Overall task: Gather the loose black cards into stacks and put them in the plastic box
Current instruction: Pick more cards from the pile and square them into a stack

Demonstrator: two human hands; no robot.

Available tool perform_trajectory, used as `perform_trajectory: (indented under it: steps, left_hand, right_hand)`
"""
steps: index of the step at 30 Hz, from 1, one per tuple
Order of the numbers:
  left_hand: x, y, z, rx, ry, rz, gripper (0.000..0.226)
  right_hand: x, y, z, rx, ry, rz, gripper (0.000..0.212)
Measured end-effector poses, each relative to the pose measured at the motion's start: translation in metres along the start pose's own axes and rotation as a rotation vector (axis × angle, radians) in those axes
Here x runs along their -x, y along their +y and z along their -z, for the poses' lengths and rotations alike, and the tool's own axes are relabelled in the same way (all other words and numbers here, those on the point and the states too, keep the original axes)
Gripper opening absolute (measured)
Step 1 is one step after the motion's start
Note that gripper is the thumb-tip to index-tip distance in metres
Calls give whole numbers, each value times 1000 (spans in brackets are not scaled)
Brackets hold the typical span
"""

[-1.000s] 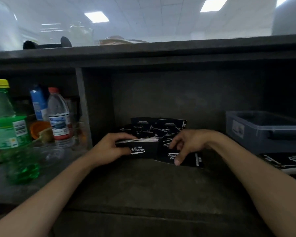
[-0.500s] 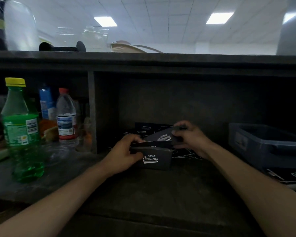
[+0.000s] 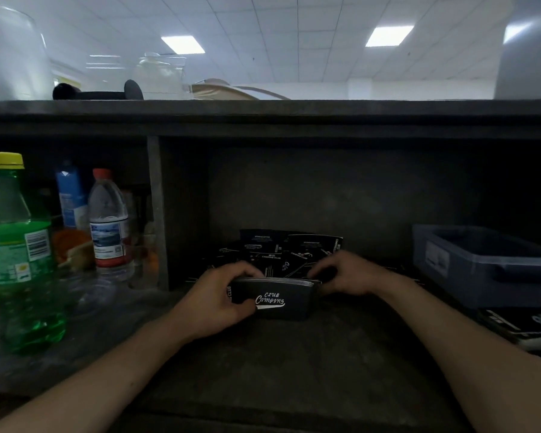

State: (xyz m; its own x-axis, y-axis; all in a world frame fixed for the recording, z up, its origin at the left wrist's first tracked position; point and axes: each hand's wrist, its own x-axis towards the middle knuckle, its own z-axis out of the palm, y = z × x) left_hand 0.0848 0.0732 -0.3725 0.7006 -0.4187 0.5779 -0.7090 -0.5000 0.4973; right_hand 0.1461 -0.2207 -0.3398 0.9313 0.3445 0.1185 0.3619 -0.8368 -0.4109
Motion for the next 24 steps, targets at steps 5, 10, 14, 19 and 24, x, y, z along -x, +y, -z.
perform_trajectory:
  steps: [5, 10, 14, 19, 24]
  left_hand:
    - [1, 3, -1, 14, 27, 44, 31]
    - [1, 5, -2, 32, 40, 55, 33]
    - [2, 10, -2, 25, 48, 42, 32]
    - [1, 10, -4, -4, 67, 27, 31]
    - [0, 6, -3, 43, 62, 96, 44]
  right_hand:
    - [8, 7, 14, 88, 58, -169, 55]
    - [13, 4, 18, -279, 234, -77, 13]
    - [17, -14, 22, -854, 436, -21, 48]
    - [20, -23, 17, -1018, 330, 25, 62]
    - [18, -22, 6, -889, 134, 63, 14]
